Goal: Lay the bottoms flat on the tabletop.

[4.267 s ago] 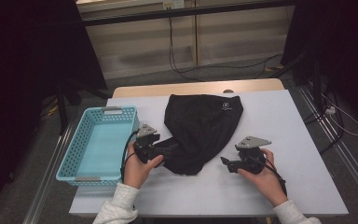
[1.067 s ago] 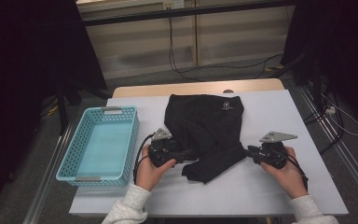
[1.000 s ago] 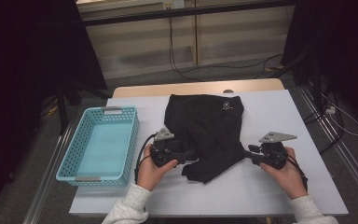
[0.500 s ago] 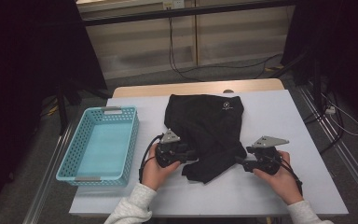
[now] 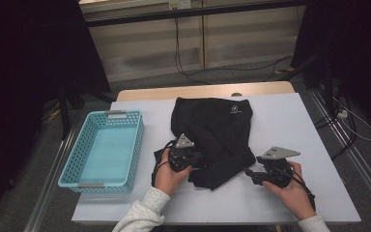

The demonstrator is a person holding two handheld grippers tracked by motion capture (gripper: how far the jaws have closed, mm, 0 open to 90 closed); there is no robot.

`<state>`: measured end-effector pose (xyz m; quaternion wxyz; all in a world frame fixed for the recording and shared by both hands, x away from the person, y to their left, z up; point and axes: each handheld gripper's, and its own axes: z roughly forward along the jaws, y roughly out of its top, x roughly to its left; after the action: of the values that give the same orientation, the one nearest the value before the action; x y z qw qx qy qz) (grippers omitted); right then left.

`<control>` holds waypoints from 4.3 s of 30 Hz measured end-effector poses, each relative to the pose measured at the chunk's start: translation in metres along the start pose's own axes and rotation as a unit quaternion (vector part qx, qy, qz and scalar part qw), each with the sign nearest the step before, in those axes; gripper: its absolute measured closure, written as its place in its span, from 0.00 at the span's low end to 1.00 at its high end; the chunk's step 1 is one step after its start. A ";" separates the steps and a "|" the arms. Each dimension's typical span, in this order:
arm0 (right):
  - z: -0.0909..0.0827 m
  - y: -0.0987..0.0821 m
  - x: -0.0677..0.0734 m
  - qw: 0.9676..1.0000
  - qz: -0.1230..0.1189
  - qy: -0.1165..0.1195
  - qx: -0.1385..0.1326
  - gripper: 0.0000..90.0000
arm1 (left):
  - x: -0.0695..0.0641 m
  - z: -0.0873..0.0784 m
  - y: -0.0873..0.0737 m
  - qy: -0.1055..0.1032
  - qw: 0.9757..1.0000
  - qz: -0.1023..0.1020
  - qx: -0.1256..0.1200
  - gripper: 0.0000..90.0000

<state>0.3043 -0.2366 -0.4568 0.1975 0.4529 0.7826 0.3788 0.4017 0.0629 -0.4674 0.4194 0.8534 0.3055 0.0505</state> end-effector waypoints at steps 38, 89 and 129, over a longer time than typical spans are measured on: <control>0.013 0.004 0.027 0.998 -0.046 0.037 0.018 0.38 | 0.009 -0.019 0.005 0.037 0.998 -0.032 -0.032 0.98; -0.018 -0.005 -0.036 1.000 0.021 0.007 -0.009 0.80 | 0.055 -0.055 -0.005 0.091 0.987 -0.117 -0.069 0.82; 0.003 0.006 0.019 0.995 -0.053 0.086 -0.010 1.00 | -0.015 -0.023 0.019 -0.001 0.999 -0.006 -0.044 0.31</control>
<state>0.3000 -0.2176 -0.4538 0.1536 0.3750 0.8157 0.4128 0.3909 0.0620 -0.4359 0.4574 0.8322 0.3074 0.0610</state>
